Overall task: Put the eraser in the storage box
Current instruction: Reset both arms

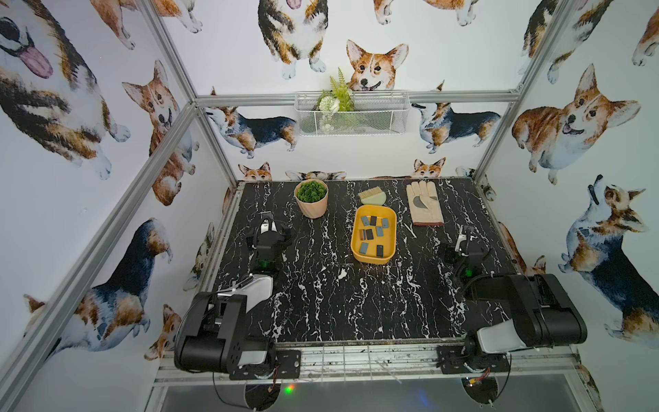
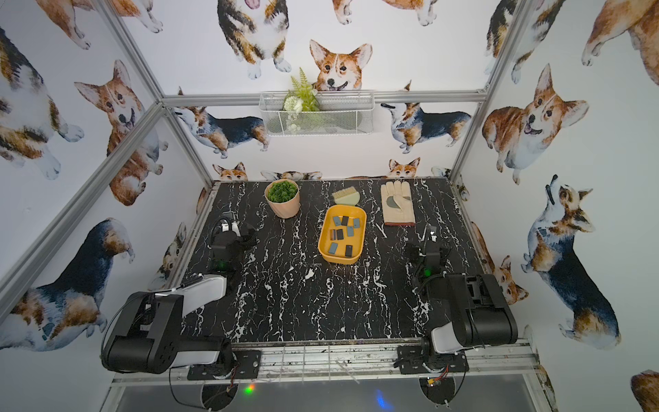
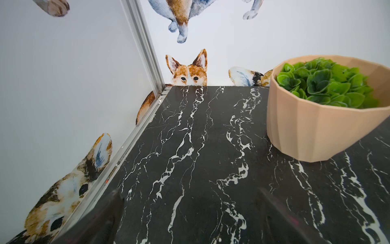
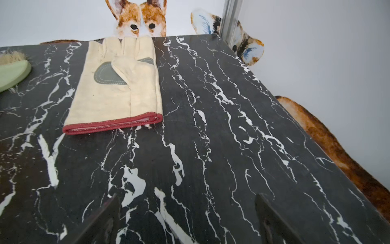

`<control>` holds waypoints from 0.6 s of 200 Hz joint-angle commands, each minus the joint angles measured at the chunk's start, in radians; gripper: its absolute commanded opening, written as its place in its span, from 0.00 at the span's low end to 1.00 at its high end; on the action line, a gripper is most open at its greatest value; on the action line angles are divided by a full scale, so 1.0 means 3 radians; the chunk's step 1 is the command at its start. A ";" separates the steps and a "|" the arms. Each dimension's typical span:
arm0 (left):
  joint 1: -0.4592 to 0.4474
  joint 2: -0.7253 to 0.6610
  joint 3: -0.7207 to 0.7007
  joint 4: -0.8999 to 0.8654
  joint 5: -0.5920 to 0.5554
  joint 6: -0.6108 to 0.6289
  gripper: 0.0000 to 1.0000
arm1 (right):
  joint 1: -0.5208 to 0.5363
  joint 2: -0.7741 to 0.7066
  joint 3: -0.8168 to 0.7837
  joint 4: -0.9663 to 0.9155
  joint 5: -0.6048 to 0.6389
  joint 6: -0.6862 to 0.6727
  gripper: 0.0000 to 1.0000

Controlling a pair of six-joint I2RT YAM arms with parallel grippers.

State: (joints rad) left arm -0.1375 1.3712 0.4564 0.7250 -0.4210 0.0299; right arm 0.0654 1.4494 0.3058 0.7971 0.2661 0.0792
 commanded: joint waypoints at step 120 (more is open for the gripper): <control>-0.0269 0.0536 -0.0528 0.1205 -0.0270 0.0082 0.96 | -0.0002 0.0007 0.0009 0.0232 -0.0081 -0.0026 1.00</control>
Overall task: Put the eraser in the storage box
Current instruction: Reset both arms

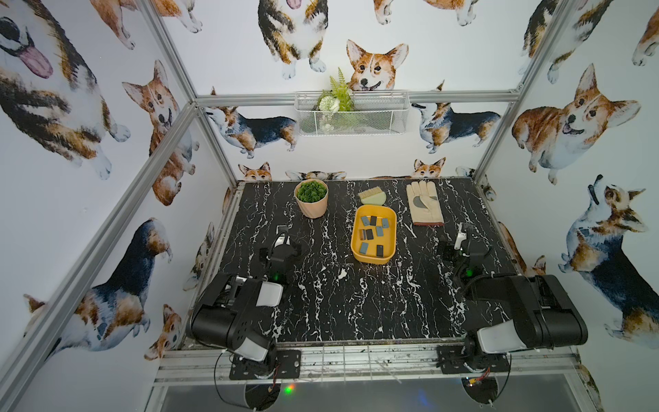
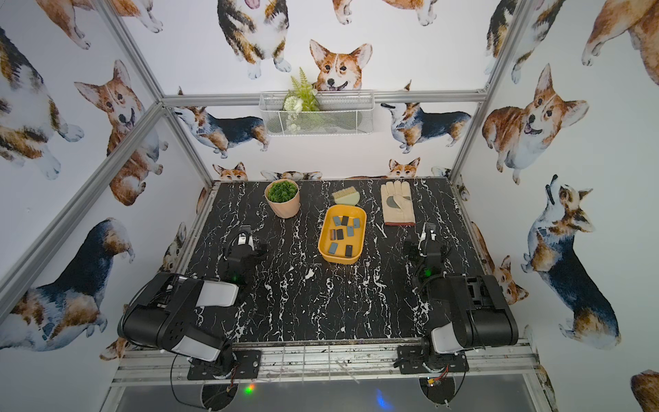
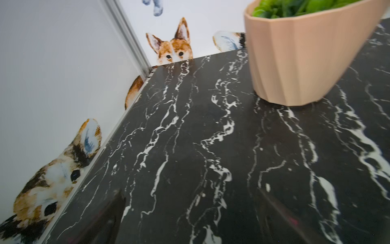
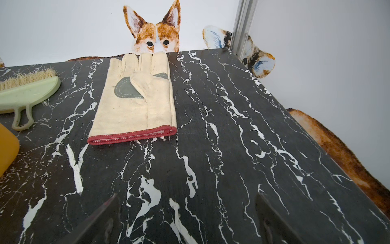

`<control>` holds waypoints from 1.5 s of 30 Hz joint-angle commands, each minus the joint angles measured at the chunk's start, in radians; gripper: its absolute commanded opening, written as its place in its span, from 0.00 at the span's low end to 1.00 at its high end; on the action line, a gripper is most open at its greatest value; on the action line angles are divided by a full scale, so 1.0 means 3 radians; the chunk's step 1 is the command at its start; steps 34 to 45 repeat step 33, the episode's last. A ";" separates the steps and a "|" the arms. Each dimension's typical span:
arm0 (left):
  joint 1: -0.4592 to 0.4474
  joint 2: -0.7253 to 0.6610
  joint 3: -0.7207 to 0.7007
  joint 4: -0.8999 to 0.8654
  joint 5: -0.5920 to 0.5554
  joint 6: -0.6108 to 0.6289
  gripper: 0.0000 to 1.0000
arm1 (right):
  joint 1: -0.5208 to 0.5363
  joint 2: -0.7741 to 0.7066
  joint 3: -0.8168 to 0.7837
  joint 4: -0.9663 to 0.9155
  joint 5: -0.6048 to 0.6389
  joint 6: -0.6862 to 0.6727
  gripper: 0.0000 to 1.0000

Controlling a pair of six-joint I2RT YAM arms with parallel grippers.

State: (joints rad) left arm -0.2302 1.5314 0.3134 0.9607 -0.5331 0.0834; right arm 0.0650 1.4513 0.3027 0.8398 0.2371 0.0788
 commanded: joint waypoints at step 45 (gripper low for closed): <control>0.0236 0.0167 0.0144 0.0125 0.0448 -0.0206 1.00 | -0.0018 0.0017 0.0045 0.0066 -0.0028 -0.0016 1.00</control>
